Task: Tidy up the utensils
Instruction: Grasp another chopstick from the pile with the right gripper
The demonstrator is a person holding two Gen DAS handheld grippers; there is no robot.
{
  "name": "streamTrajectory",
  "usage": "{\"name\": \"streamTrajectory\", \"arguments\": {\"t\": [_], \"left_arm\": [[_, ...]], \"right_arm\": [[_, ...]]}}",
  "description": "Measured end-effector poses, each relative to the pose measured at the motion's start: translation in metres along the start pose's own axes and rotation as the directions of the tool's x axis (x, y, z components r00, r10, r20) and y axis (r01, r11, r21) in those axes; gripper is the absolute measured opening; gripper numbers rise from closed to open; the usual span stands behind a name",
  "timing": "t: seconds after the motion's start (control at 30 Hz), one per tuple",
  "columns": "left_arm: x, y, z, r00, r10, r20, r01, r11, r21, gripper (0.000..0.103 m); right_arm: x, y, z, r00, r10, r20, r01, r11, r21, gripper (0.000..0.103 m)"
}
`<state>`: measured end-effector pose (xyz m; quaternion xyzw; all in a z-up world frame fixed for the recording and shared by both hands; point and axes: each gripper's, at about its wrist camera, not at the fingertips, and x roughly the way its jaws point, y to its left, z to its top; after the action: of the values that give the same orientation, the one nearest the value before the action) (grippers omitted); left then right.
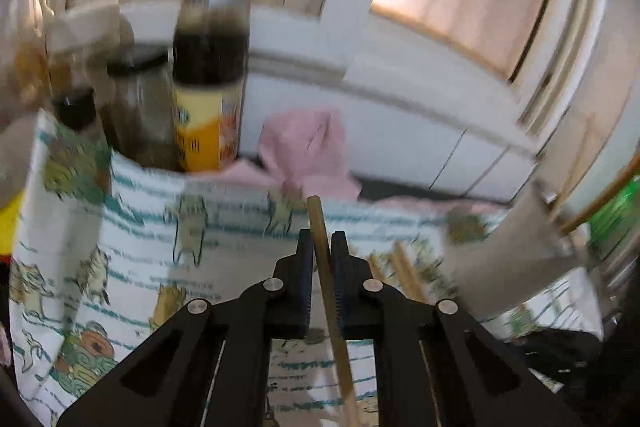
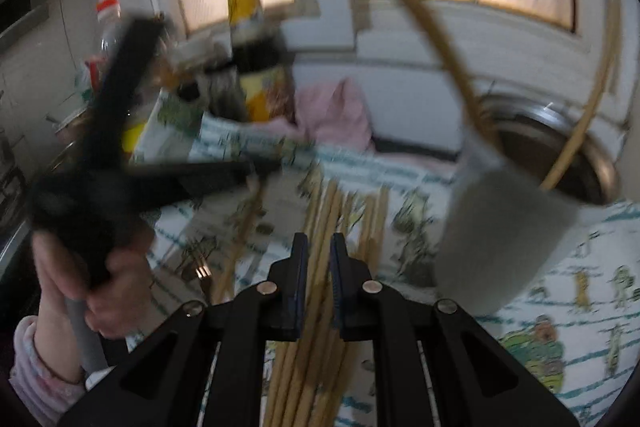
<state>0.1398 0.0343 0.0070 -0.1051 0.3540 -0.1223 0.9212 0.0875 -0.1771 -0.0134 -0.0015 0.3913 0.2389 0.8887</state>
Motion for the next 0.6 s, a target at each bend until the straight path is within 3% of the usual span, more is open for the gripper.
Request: {"name": "streamTrajectory", "arguments": {"t": [0.1,0.17,0.27,0.37,0.47,0.6], "left_arm": [[0.002,-0.006,0.002,0.998,0.059,0.006,-0.059,0.997,0.043,0.008],[0.018,-0.005,0.0,0.989,0.14,-0.054,-0.137,0.989,0.061,0.008],[0.038,-0.001,0.0,0.981,0.158,-0.109,-0.154,0.987,0.044,0.007],[0.022,0.004,0.006,0.986,0.166,-0.025,-0.166,0.986,0.012,0.007],[-0.003,0.019,0.014,0.991,0.117,0.058,-0.114,0.992,-0.052,0.007],[-0.002,0.035,0.018,0.981,0.193,0.025,-0.191,0.978,-0.081,0.007]], "right_arm": [[0.01,0.001,-0.003,1.0,0.004,-0.028,-0.004,1.0,-0.004,0.01],[0.016,0.001,-0.004,0.999,0.019,-0.05,-0.019,1.0,0.0,0.01],[0.023,-0.001,-0.005,0.996,0.036,-0.08,-0.034,0.999,0.018,0.01],[0.021,-0.001,-0.001,0.997,0.044,-0.066,-0.042,0.999,0.023,0.01],[0.026,0.006,0.008,0.996,0.024,-0.081,-0.023,1.0,0.011,0.01],[0.04,0.025,0.024,0.991,-0.019,-0.129,0.014,0.999,-0.039,0.01]]}}
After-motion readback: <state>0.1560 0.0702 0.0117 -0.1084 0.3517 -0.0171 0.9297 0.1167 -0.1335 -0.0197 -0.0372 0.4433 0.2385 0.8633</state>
